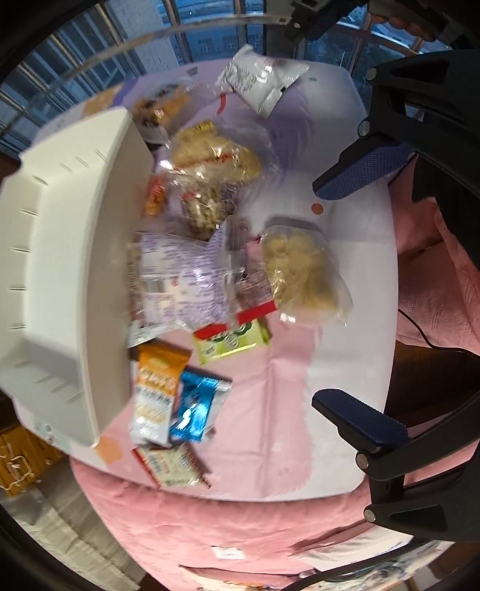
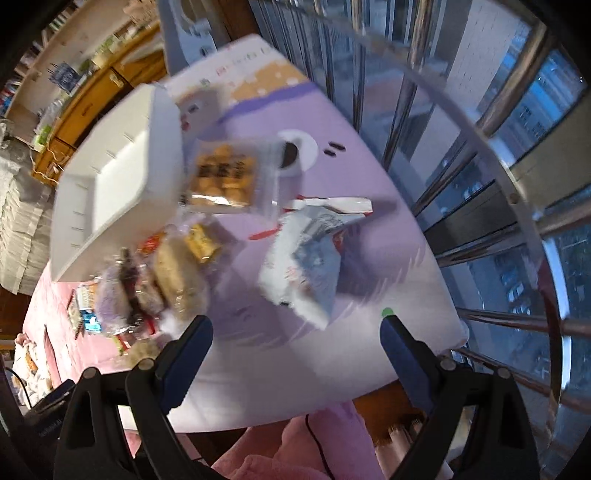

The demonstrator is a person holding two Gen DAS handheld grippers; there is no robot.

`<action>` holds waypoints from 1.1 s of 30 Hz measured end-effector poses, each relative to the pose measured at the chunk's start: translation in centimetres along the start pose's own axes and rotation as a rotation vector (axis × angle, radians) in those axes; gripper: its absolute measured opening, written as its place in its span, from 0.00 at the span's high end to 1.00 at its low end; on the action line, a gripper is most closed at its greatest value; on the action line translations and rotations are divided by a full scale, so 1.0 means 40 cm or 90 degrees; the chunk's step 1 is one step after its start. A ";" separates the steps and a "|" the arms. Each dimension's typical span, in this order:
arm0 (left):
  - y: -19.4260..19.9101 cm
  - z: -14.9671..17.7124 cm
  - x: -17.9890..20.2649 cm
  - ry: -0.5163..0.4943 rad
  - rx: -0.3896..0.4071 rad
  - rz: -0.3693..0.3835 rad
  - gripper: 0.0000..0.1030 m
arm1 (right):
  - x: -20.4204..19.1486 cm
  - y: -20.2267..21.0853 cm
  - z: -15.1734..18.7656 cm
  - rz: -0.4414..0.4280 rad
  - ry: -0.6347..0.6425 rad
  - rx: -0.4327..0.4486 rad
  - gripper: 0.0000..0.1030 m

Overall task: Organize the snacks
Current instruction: 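Grasp the clear pastry bag with the left tool while the right tool grasps the white-red chip bag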

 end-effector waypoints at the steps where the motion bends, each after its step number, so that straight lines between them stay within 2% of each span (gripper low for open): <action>1: -0.015 -0.005 0.005 0.005 -0.014 0.005 0.01 | 0.005 -0.014 -0.012 0.001 0.001 -0.009 0.10; 5: -0.085 -0.015 0.021 0.045 -0.065 0.012 0.01 | 0.007 -0.059 -0.059 -0.002 0.015 -0.042 0.10; 12: -0.159 -0.034 0.014 0.070 -0.112 -0.027 0.01 | 0.000 -0.133 -0.104 -0.013 0.017 -0.117 0.11; 16: -0.194 -0.039 0.014 0.093 -0.126 -0.008 0.01 | 0.003 -0.175 -0.113 -0.014 0.001 -0.160 0.20; 20: -0.217 -0.052 0.022 0.098 -0.128 0.008 0.03 | 0.003 -0.186 -0.129 -0.013 -0.001 -0.168 0.29; 22: -0.227 -0.062 0.023 0.098 -0.127 0.018 0.13 | -0.004 -0.188 -0.139 -0.011 0.006 -0.163 0.37; 27: -0.261 -0.069 0.032 0.097 -0.140 0.061 0.36 | -0.017 -0.178 -0.139 0.001 0.011 -0.152 0.43; 29: -0.269 -0.069 0.035 0.100 -0.145 0.068 0.40 | -0.014 -0.171 -0.139 0.005 0.006 -0.146 0.45; 32: -0.275 -0.066 0.032 0.091 -0.148 0.070 0.51 | -0.018 -0.156 -0.144 0.004 -0.004 -0.139 0.48; 33: -0.272 -0.067 0.033 0.092 -0.148 0.079 0.55 | -0.011 -0.151 -0.146 0.003 -0.006 -0.135 0.53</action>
Point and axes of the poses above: each gripper's, at about its wrist camera, not at the fingertips, and y roughly against the way its jaws point, x to its right, z to its underside, the point moved 6 cm from there along -y, roughly the way its jaws point, and after that the axes turned 12 degrees about -y, right-handed, at the moved point
